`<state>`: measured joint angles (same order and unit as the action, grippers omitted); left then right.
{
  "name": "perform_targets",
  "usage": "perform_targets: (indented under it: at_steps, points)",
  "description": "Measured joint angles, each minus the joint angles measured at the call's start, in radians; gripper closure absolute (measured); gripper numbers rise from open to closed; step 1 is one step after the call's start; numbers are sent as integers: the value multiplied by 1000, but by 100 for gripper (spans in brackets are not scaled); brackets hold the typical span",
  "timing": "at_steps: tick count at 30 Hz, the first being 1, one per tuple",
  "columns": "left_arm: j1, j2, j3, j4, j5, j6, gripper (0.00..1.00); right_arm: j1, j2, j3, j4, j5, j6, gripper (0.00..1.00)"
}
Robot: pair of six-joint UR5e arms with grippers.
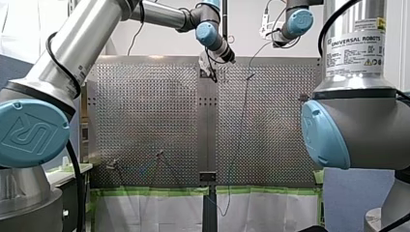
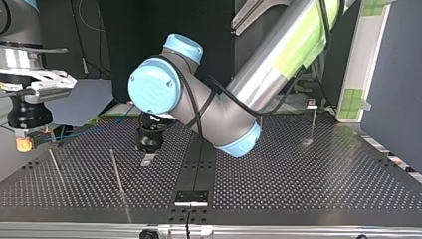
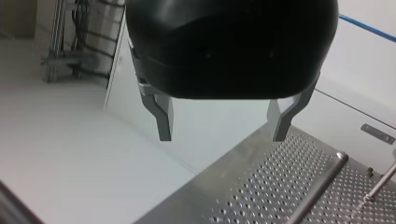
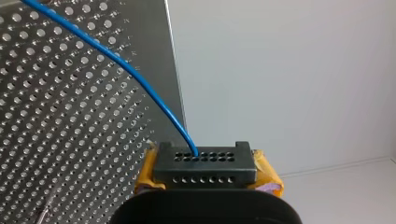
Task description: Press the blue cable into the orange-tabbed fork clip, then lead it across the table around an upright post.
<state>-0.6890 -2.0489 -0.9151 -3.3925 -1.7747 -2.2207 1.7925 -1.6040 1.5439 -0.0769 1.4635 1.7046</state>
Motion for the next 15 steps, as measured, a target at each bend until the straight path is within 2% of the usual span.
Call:
perform_targets:
  at_steps: [7,15]
  points:
    - [-9,0,0,-56,33,-53,0,-1,2,-1,-3,-6,-2,100]
    - [-27,3,0,-91,106,-62,0,-2,8,-2,-5,-9,-5,100]
